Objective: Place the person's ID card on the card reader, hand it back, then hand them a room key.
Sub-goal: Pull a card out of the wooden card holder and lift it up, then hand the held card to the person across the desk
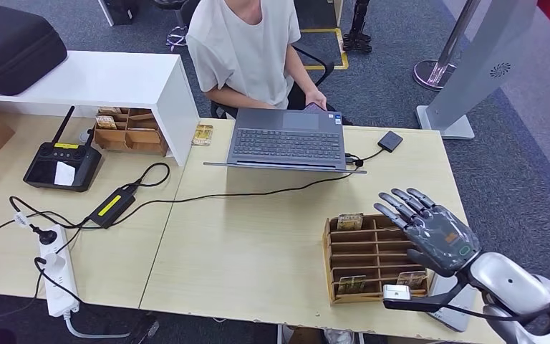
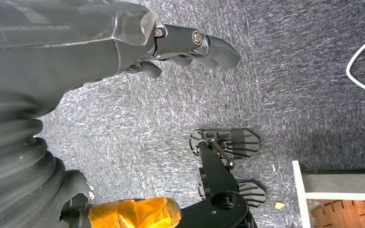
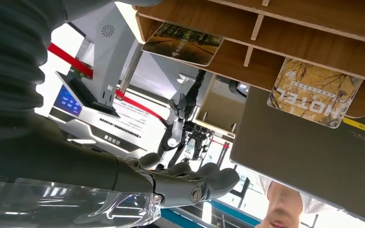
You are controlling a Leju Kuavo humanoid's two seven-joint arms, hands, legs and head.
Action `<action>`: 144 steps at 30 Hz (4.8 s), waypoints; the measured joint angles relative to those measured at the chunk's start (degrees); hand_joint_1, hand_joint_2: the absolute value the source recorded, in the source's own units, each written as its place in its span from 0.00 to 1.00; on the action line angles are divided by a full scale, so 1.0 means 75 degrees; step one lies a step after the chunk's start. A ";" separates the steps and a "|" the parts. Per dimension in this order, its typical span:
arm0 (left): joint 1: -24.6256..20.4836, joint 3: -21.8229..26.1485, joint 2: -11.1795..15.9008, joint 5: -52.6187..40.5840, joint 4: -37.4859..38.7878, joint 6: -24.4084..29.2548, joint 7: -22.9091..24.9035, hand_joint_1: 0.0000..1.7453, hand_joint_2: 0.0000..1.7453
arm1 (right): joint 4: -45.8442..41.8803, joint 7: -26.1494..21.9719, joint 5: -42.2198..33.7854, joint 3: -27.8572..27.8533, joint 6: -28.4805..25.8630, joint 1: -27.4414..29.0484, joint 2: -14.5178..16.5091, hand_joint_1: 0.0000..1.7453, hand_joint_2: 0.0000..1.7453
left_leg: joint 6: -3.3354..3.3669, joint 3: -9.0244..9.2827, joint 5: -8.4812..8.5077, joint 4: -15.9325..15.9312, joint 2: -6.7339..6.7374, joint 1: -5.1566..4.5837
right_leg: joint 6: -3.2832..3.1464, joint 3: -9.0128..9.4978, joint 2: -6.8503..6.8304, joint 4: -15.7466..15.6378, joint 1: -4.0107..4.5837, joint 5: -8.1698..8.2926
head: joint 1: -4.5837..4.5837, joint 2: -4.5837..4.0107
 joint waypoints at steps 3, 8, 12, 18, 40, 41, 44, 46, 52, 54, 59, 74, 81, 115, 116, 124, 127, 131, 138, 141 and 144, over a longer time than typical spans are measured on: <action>0.0000 0.0001 0.0000 -0.0010 0.0000 0.0000 0.0000 0.00 1.00 | 0.0008 -0.0001 -0.0017 0.0052 -0.0004 -0.0004 0.0004 0.00 1.00 | 0.0000 0.0000 0.0000 0.0000 0.0000 0.0000 | 0.0000 0.0000 0.0000 0.0000 0.0000 0.0000 | -0.0001 0.0000; 0.0000 0.0007 0.0000 -0.0044 0.0000 0.0000 0.0000 0.00 1.00 | 0.0070 0.0003 -0.0033 0.0093 -0.0030 -0.0007 0.0043 0.00 1.00 | 0.0000 0.0000 0.0000 0.0000 0.0000 0.0000 | 0.0000 0.0000 0.0000 0.0000 0.0000 0.0000 | 0.0000 0.0000; -0.0004 0.0024 -0.0002 -0.0078 0.0000 0.0000 0.0004 0.00 1.00 | 0.0164 0.0049 0.0044 0.0125 -0.0148 -0.0024 0.0117 0.00 1.00 | 0.0000 0.0000 0.0000 0.0000 0.0000 0.0000 | 0.0000 0.0000 0.0000 0.0001 0.0000 0.0000 | -0.0001 0.0000; -0.0035 0.0061 -0.0012 -0.0128 0.0000 0.0000 0.0015 0.00 1.00 | 0.0636 0.0193 0.0138 0.0130 -0.0304 -0.0199 0.0347 0.00 1.00 | 0.0000 0.0000 0.0000 0.0000 0.0000 0.0000 | 0.0000 0.0000 0.0000 0.0001 0.0000 0.0000 | -0.0001 0.0000; -0.0049 0.0103 -0.0015 -0.0233 0.0000 -0.0007 0.0017 0.00 1.00 | 0.1663 0.0411 0.0201 -0.0144 -0.0622 -0.0323 0.0662 1.00 1.00 | 0.0000 0.0001 0.0001 0.0001 -0.0001 0.0000 | 0.0000 0.0000 -0.0001 0.0001 0.0000 0.0000 | -0.0001 0.0000; -0.0049 0.0107 -0.0015 -0.0238 0.0000 -0.0009 0.0017 0.00 1.00 | 0.1676 0.0410 0.0205 -0.0147 -0.0645 -0.0318 0.0664 1.00 1.00 | 0.0000 0.0001 0.0001 0.0001 -0.0001 0.0000 | 0.0000 0.0000 -0.0001 0.0001 0.0000 0.0000 | -0.0001 0.0000; -0.0049 0.0111 -0.0015 -0.0240 0.0000 -0.0012 0.0017 0.00 1.00 | 0.1697 0.0401 0.0208 -0.0168 -0.0677 -0.0304 0.0669 1.00 1.00 | 0.0000 0.0001 0.0001 0.0001 -0.0001 0.0000 | 0.0000 0.0000 -0.0001 0.0001 0.0000 0.0000 | -0.0001 0.0000; -0.0048 0.0111 -0.0015 -0.0243 0.0000 -0.0012 0.0017 0.00 1.00 | 0.1703 0.0395 0.0208 -0.0193 -0.0680 -0.0294 0.0673 1.00 1.00 | 0.0000 0.0001 0.0001 0.0001 -0.0001 0.0000 | 0.0000 0.0000 -0.0001 0.0001 0.0000 0.0000 | -0.0001 0.0000; -0.0048 0.0113 -0.0015 -0.0261 0.0000 -0.0012 0.0017 0.00 1.00 | 0.1711 0.0325 0.0229 -0.0294 -0.0702 -0.0255 0.0718 1.00 1.00 | 0.0000 0.0001 0.0001 0.0001 -0.0001 0.0000 | 0.0000 0.0000 -0.0001 0.0001 0.0000 0.0000 | -0.0001 0.0000; -0.0048 0.0114 -0.0015 -0.0263 0.0000 -0.0014 0.0017 0.00 1.00 | 0.1711 0.0299 0.0227 -0.0321 -0.0707 -0.0251 0.0731 1.00 1.00 | 0.0000 0.0001 0.0001 0.0001 -0.0001 0.0000 | 0.0000 0.0000 -0.0001 0.0001 0.0000 0.0000 | -0.0001 0.0000; -0.0048 0.0114 -0.0015 -0.0264 0.0000 -0.0015 0.0017 0.00 1.00 | 0.1710 0.0271 0.0205 -0.0344 -0.0707 -0.0234 0.0737 1.00 1.00 | 0.0000 0.0001 0.0001 0.0002 -0.0001 0.0000 | 0.0000 0.0000 -0.0001 0.0000 0.0000 0.0000 | -0.0001 0.0000; -0.0049 0.0114 -0.0015 -0.0391 0.0000 0.0003 0.0011 0.00 1.00 | 0.1617 0.0203 0.0133 -0.0485 -0.0705 -0.0070 0.0737 1.00 1.00 | 0.0000 0.0002 0.0001 0.0002 -0.0001 0.0000 | 0.0000 0.0000 -0.0001 0.0000 0.0000 0.0000 | -0.0001 0.0000; -0.0065 0.0114 -0.0042 -0.0554 0.0000 0.0556 0.0057 0.00 1.00 | 0.1524 0.0196 0.0234 -0.0535 -0.0748 0.0041 0.0760 1.00 1.00 | 0.0000 0.0002 0.0001 0.0002 -0.0001 0.0000 | 0.0000 0.0000 -0.0001 0.0000 0.0000 0.0000 | -0.0001 0.0000; -0.0551 0.0109 -0.0317 -0.0973 0.0000 0.0517 0.0859 0.00 1.00 | 0.1553 0.0389 0.2390 -0.1209 -0.3925 -0.0698 0.3041 1.00 1.00 | -0.0012 0.0004 0.0015 0.0002 0.0003 0.0002 | -0.0009 0.0000 0.0003 0.0015 0.0001 0.0009 | 0.0000 0.0000; -0.0585 0.0105 -0.0327 -0.1011 0.0000 0.0509 0.0893 0.00 1.00 | 0.1656 0.0428 0.2525 -0.1232 -0.3963 -0.0855 0.3162 1.00 1.00 | -0.0014 0.0004 0.0017 0.0002 0.0005 0.0002 | -0.0010 -0.0001 0.0004 0.0016 0.0001 0.0012 | 0.0000 0.0000; -0.0887 0.0017 -0.0432 -0.1185 0.0000 0.0503 0.1105 0.00 1.00 | 0.2339 0.0559 0.3292 -0.1495 -0.4079 -0.2021 0.4073 1.00 1.00 | -0.0015 0.0006 0.0029 0.0002 -0.0001 0.0004 | -0.0014 0.0000 0.0000 0.0017 0.0002 0.0017 | 0.0000 0.0000; -0.0917 -0.0038 -0.0453 -0.1247 0.0000 0.0477 0.1128 0.00 1.00 | 0.2474 0.0698 0.3569 -0.1550 -0.4081 -0.2203 0.4230 1.00 1.00 | -0.0015 0.0003 0.0028 0.0002 0.0000 0.0003 | -0.0014 -0.0001 0.0003 0.0017 0.0001 0.0017 | 0.0000 0.0000; -0.1049 -0.0129 -0.0511 -0.1362 0.0000 0.0430 0.1240 0.00 1.00 | 0.3114 0.1194 0.3726 -0.1490 -0.4092 -0.2879 0.4410 1.00 1.00 | -0.0013 0.0000 0.0031 0.0003 -0.0001 0.0002 | -0.0012 -0.0003 0.0001 0.0017 0.0000 0.0021 | 0.0000 0.0000; -0.1232 -0.0291 -0.0632 -0.1474 0.0000 0.0301 0.1309 0.00 1.00 | 0.4543 0.1767 0.3780 -0.0940 -0.4097 -0.3832 0.4632 0.00 1.00 | -0.0012 0.0001 0.0043 0.0005 -0.0003 0.0002 | -0.0006 -0.0002 0.0000 0.0017 0.0001 0.0031 | 0.0000 0.0000; -0.1262 -0.0354 -0.0662 -0.1512 0.0000 0.0318 0.1291 0.00 1.00 | 0.4764 0.1848 0.3781 -0.0801 -0.4098 -0.3869 0.4659 0.00 1.00 | -0.0012 0.0001 0.0043 0.0005 -0.0004 0.0002 | -0.0006 -0.0003 0.0000 0.0017 0.0001 0.0031 | -0.0001 0.0000; -0.1266 -0.0405 -0.0694 -0.1516 0.0000 0.0415 0.1291 0.00 1.00 | 0.4886 0.1866 0.3781 -0.0718 -0.4100 -0.3871 0.4661 0.00 1.00 | -0.0012 0.0001 0.0043 0.0005 -0.0004 0.0003 | -0.0006 -0.0003 0.0000 0.0016 0.0002 0.0031 | -0.0001 0.0000</action>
